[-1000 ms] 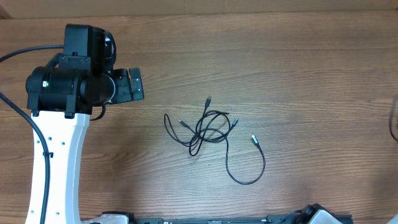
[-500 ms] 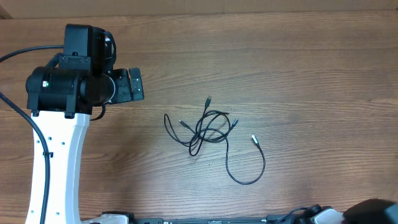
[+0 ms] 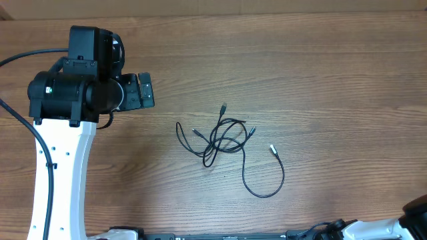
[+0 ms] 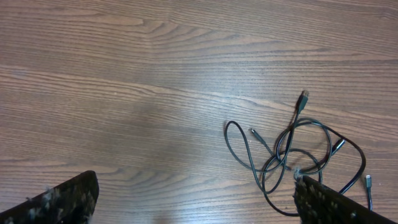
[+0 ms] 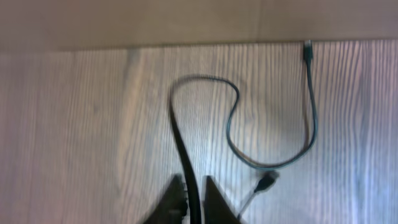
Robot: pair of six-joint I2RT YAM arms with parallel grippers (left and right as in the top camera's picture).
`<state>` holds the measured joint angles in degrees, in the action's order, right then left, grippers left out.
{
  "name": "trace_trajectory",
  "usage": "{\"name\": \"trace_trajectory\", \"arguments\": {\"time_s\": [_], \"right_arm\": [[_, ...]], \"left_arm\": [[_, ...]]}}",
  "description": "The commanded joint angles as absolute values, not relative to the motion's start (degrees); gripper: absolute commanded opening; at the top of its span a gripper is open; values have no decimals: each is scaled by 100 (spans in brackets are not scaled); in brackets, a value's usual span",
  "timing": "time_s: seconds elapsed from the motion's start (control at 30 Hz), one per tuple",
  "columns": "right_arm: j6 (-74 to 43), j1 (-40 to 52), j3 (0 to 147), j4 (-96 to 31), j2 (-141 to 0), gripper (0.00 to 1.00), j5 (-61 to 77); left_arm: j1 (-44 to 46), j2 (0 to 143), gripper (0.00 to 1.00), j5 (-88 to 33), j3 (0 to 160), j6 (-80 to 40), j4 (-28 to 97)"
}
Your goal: Untangle cables
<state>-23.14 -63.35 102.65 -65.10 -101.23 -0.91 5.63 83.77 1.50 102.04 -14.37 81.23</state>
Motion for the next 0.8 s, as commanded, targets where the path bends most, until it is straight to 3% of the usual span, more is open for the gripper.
{"name": "trace_trajectory", "arguments": {"time_s": [0.0, 0.03, 0.07, 0.13, 0.3, 0.57, 0.77], "right_arm": [[-2449, -6351, 10269, -6565, -10178, 25, -121], [-2477, -6351, 10269, -6580, -10184, 39, -123], [-2552, -6353, 10269, -6593, -10184, 46, -123], [-2574, -6353, 10269, -6591, -10182, 50, -123], [-2578, -6351, 10269, -6659, -10182, 71, 64], [-2451, -6311, 10269, -6748, -10182, 86, 1170], [-1376, -5977, 10259, -6884, -10182, 91, 2311]], "left_arm": [[569, 8394, 100, 82, 10237, -1328, 8119], [569, 8394, 100, 82, 10235, -1328, 8117], [569, 8394, 100, 82, 10235, -1328, 8119], [569, 8394, 100, 82, 10235, -1328, 8119], [569, 8394, 100, 82, 10235, -1328, 8119], [569, 8394, 100, 82, 10235, -1328, 8119], [569, 8394, 100, 82, 10235, -1328, 8119]]}}
